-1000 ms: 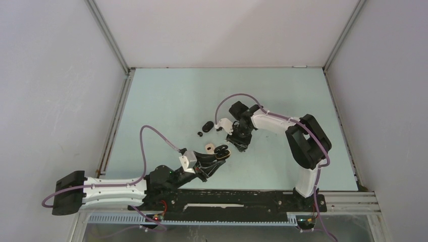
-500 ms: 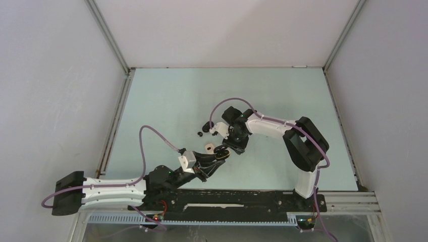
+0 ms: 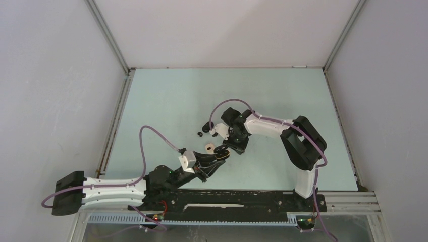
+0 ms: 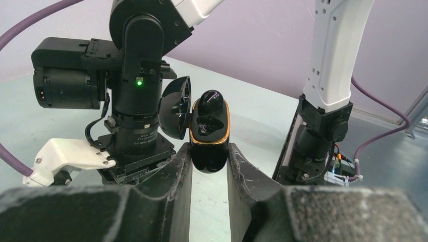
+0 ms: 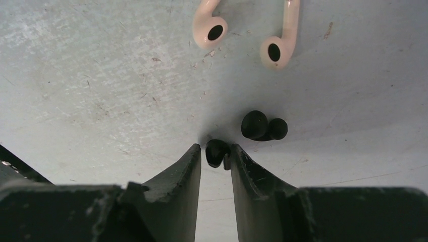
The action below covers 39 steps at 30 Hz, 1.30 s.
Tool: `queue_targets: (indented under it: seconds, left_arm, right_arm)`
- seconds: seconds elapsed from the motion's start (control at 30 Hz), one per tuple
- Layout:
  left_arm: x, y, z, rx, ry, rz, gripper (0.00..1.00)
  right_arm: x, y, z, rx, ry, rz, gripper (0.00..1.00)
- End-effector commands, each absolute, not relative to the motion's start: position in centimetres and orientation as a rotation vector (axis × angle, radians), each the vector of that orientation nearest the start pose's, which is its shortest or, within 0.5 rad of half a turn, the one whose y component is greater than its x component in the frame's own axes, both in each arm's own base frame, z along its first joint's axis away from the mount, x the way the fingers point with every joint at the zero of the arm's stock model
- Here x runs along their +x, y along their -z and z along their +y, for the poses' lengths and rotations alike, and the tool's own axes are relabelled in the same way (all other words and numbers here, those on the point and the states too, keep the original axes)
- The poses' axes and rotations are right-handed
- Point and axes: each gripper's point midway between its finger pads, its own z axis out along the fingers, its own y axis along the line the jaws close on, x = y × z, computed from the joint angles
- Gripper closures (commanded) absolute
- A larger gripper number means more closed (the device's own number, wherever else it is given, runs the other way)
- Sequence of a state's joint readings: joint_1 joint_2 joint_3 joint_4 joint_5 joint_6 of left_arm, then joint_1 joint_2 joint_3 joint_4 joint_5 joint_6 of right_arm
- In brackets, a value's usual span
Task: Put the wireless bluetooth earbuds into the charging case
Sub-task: Pick up the earbud from the center of the board.
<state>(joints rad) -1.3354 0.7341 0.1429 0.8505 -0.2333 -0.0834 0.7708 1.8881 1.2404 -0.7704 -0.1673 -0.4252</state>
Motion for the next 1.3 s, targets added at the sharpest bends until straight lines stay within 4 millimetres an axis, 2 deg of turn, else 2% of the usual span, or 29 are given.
queue_targets:
  seconds: [0.0, 0.27, 0.43, 0.93, 1.27]
  left_arm:
    - [10.7, -23.0, -29.1, 0.614, 1.066, 1.234, 1.0]
    - [10.8, -22.8, -29.2, 0.615, 1.063, 1.239, 1.0]
    - [10.7, -22.8, -29.2, 0.615, 1.069, 1.242, 1.0]
    - [10.6, -22.6, -29.2, 0.613, 1.075, 1.248, 1.0]
    - [10.5, -22.5, -29.3, 0.615, 1.079, 1.251, 1.0]
  right_arm:
    - [23.1, -0.3, 24.5, -1.712, -0.274, 2.483, 0.7]
    - [23.0, 0.4, 24.5, -1.725, -0.253, 2.492, 0.73]
    - [22.8, 0.3, 24.8, -1.729, -0.251, 2.483, 0.7]
    - [23.4, -0.5, 25.6, -1.717, -0.228, 2.428, 0.71]
    - [23.0, -0.3, 25.7, -1.734, -0.211, 2.428, 0.71]
